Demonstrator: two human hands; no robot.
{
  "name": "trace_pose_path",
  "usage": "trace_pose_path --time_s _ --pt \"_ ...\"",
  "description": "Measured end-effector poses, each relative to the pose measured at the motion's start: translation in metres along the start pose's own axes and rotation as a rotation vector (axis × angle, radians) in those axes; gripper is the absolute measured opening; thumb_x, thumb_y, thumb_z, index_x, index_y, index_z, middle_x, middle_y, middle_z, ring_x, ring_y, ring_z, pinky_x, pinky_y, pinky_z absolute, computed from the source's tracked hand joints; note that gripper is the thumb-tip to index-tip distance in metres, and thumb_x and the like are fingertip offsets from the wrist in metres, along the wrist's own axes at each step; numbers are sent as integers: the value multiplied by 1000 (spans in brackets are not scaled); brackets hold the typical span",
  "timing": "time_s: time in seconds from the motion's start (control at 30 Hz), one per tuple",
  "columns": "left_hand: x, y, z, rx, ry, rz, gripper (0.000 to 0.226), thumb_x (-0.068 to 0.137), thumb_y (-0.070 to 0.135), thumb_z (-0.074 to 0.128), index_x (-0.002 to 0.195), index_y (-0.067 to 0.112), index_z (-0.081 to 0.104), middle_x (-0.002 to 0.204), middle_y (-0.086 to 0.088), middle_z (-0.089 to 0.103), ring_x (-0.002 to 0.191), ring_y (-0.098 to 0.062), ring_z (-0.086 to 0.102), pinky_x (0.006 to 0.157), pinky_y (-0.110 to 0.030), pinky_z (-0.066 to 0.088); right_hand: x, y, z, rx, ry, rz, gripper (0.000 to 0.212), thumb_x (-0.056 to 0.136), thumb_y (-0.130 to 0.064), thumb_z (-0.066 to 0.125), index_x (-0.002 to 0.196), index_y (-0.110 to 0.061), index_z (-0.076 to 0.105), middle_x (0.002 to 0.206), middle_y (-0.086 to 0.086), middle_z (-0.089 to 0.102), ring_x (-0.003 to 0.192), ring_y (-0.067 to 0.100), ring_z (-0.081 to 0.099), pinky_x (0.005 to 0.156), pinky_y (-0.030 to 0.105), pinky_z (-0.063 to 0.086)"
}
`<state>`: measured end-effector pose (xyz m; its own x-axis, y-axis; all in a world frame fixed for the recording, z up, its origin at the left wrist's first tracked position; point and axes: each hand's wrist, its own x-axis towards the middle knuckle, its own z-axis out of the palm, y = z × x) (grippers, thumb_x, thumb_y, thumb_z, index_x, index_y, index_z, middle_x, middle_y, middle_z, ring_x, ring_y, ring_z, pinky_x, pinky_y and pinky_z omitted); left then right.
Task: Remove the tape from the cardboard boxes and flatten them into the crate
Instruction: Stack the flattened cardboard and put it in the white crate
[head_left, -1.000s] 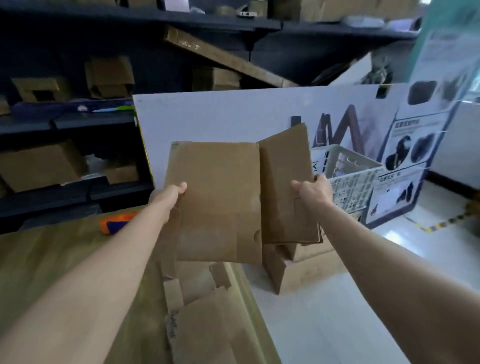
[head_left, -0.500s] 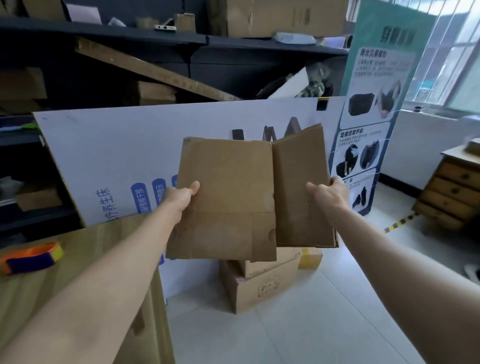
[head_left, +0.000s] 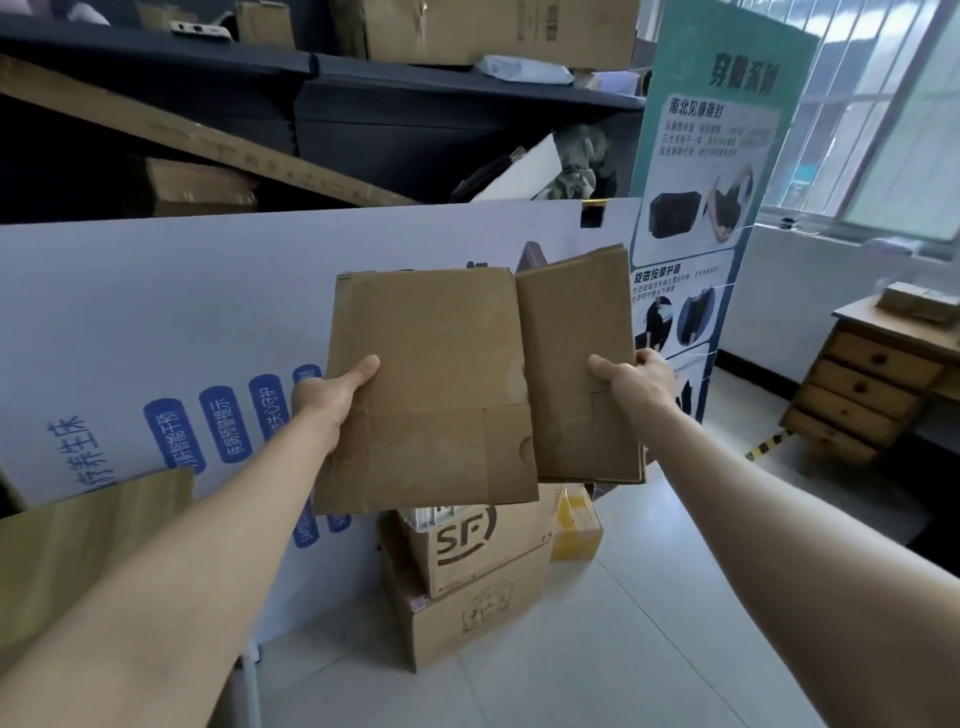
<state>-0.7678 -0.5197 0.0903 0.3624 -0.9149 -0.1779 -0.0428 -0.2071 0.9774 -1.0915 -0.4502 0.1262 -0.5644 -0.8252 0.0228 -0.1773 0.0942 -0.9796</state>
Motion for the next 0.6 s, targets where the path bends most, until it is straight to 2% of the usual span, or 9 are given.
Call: trace_pose_path --time_s 0.13,0.27,0.33,0.43,0.6 --pt "5 1 36 17 82 12 88 56 62 78 116 2 55 112 -9 58 94 -25 51 79 -35 41 45 11 -2 18 -65 12 42 77 -31 77 106 -14 53 98 5 64 87 24 65 82 44 55" --pt "-1 2 78 29 175 45 91 59 64 76 121 1 52 121 -11 57 110 -30 53 84 -35 42 93 18 -10 0 -106 -14 40 76 -34 77 103 -14 55 96 4 65 84 23 64 81 44 56" --pt "-6 3 96 49 214 60 91 60 65 74 121 1 52 119 -11 59 111 -30 54 88 -37 44 115 20 -15 -13 -132 -19 43 76 -35 77 105 -13 55 96 4 65 84 23 65 80 44 56" --pt "-13 2 121 60 263 106 86 61 66 72 115 0 56 109 -8 61 104 -27 57 81 -33 44 145 22 -17 -1 -175 -43 43 75 -34 77 105 -12 56 97 6 65 85 25 65 80 44 56" --pt "-4 4 145 65 300 153 81 62 66 72 111 2 60 106 -8 64 99 -25 59 81 -33 47 186 27 -9 -18 -201 -78 43 75 -33 77 105 -10 56 99 6 65 89 27 64 83 45 55"
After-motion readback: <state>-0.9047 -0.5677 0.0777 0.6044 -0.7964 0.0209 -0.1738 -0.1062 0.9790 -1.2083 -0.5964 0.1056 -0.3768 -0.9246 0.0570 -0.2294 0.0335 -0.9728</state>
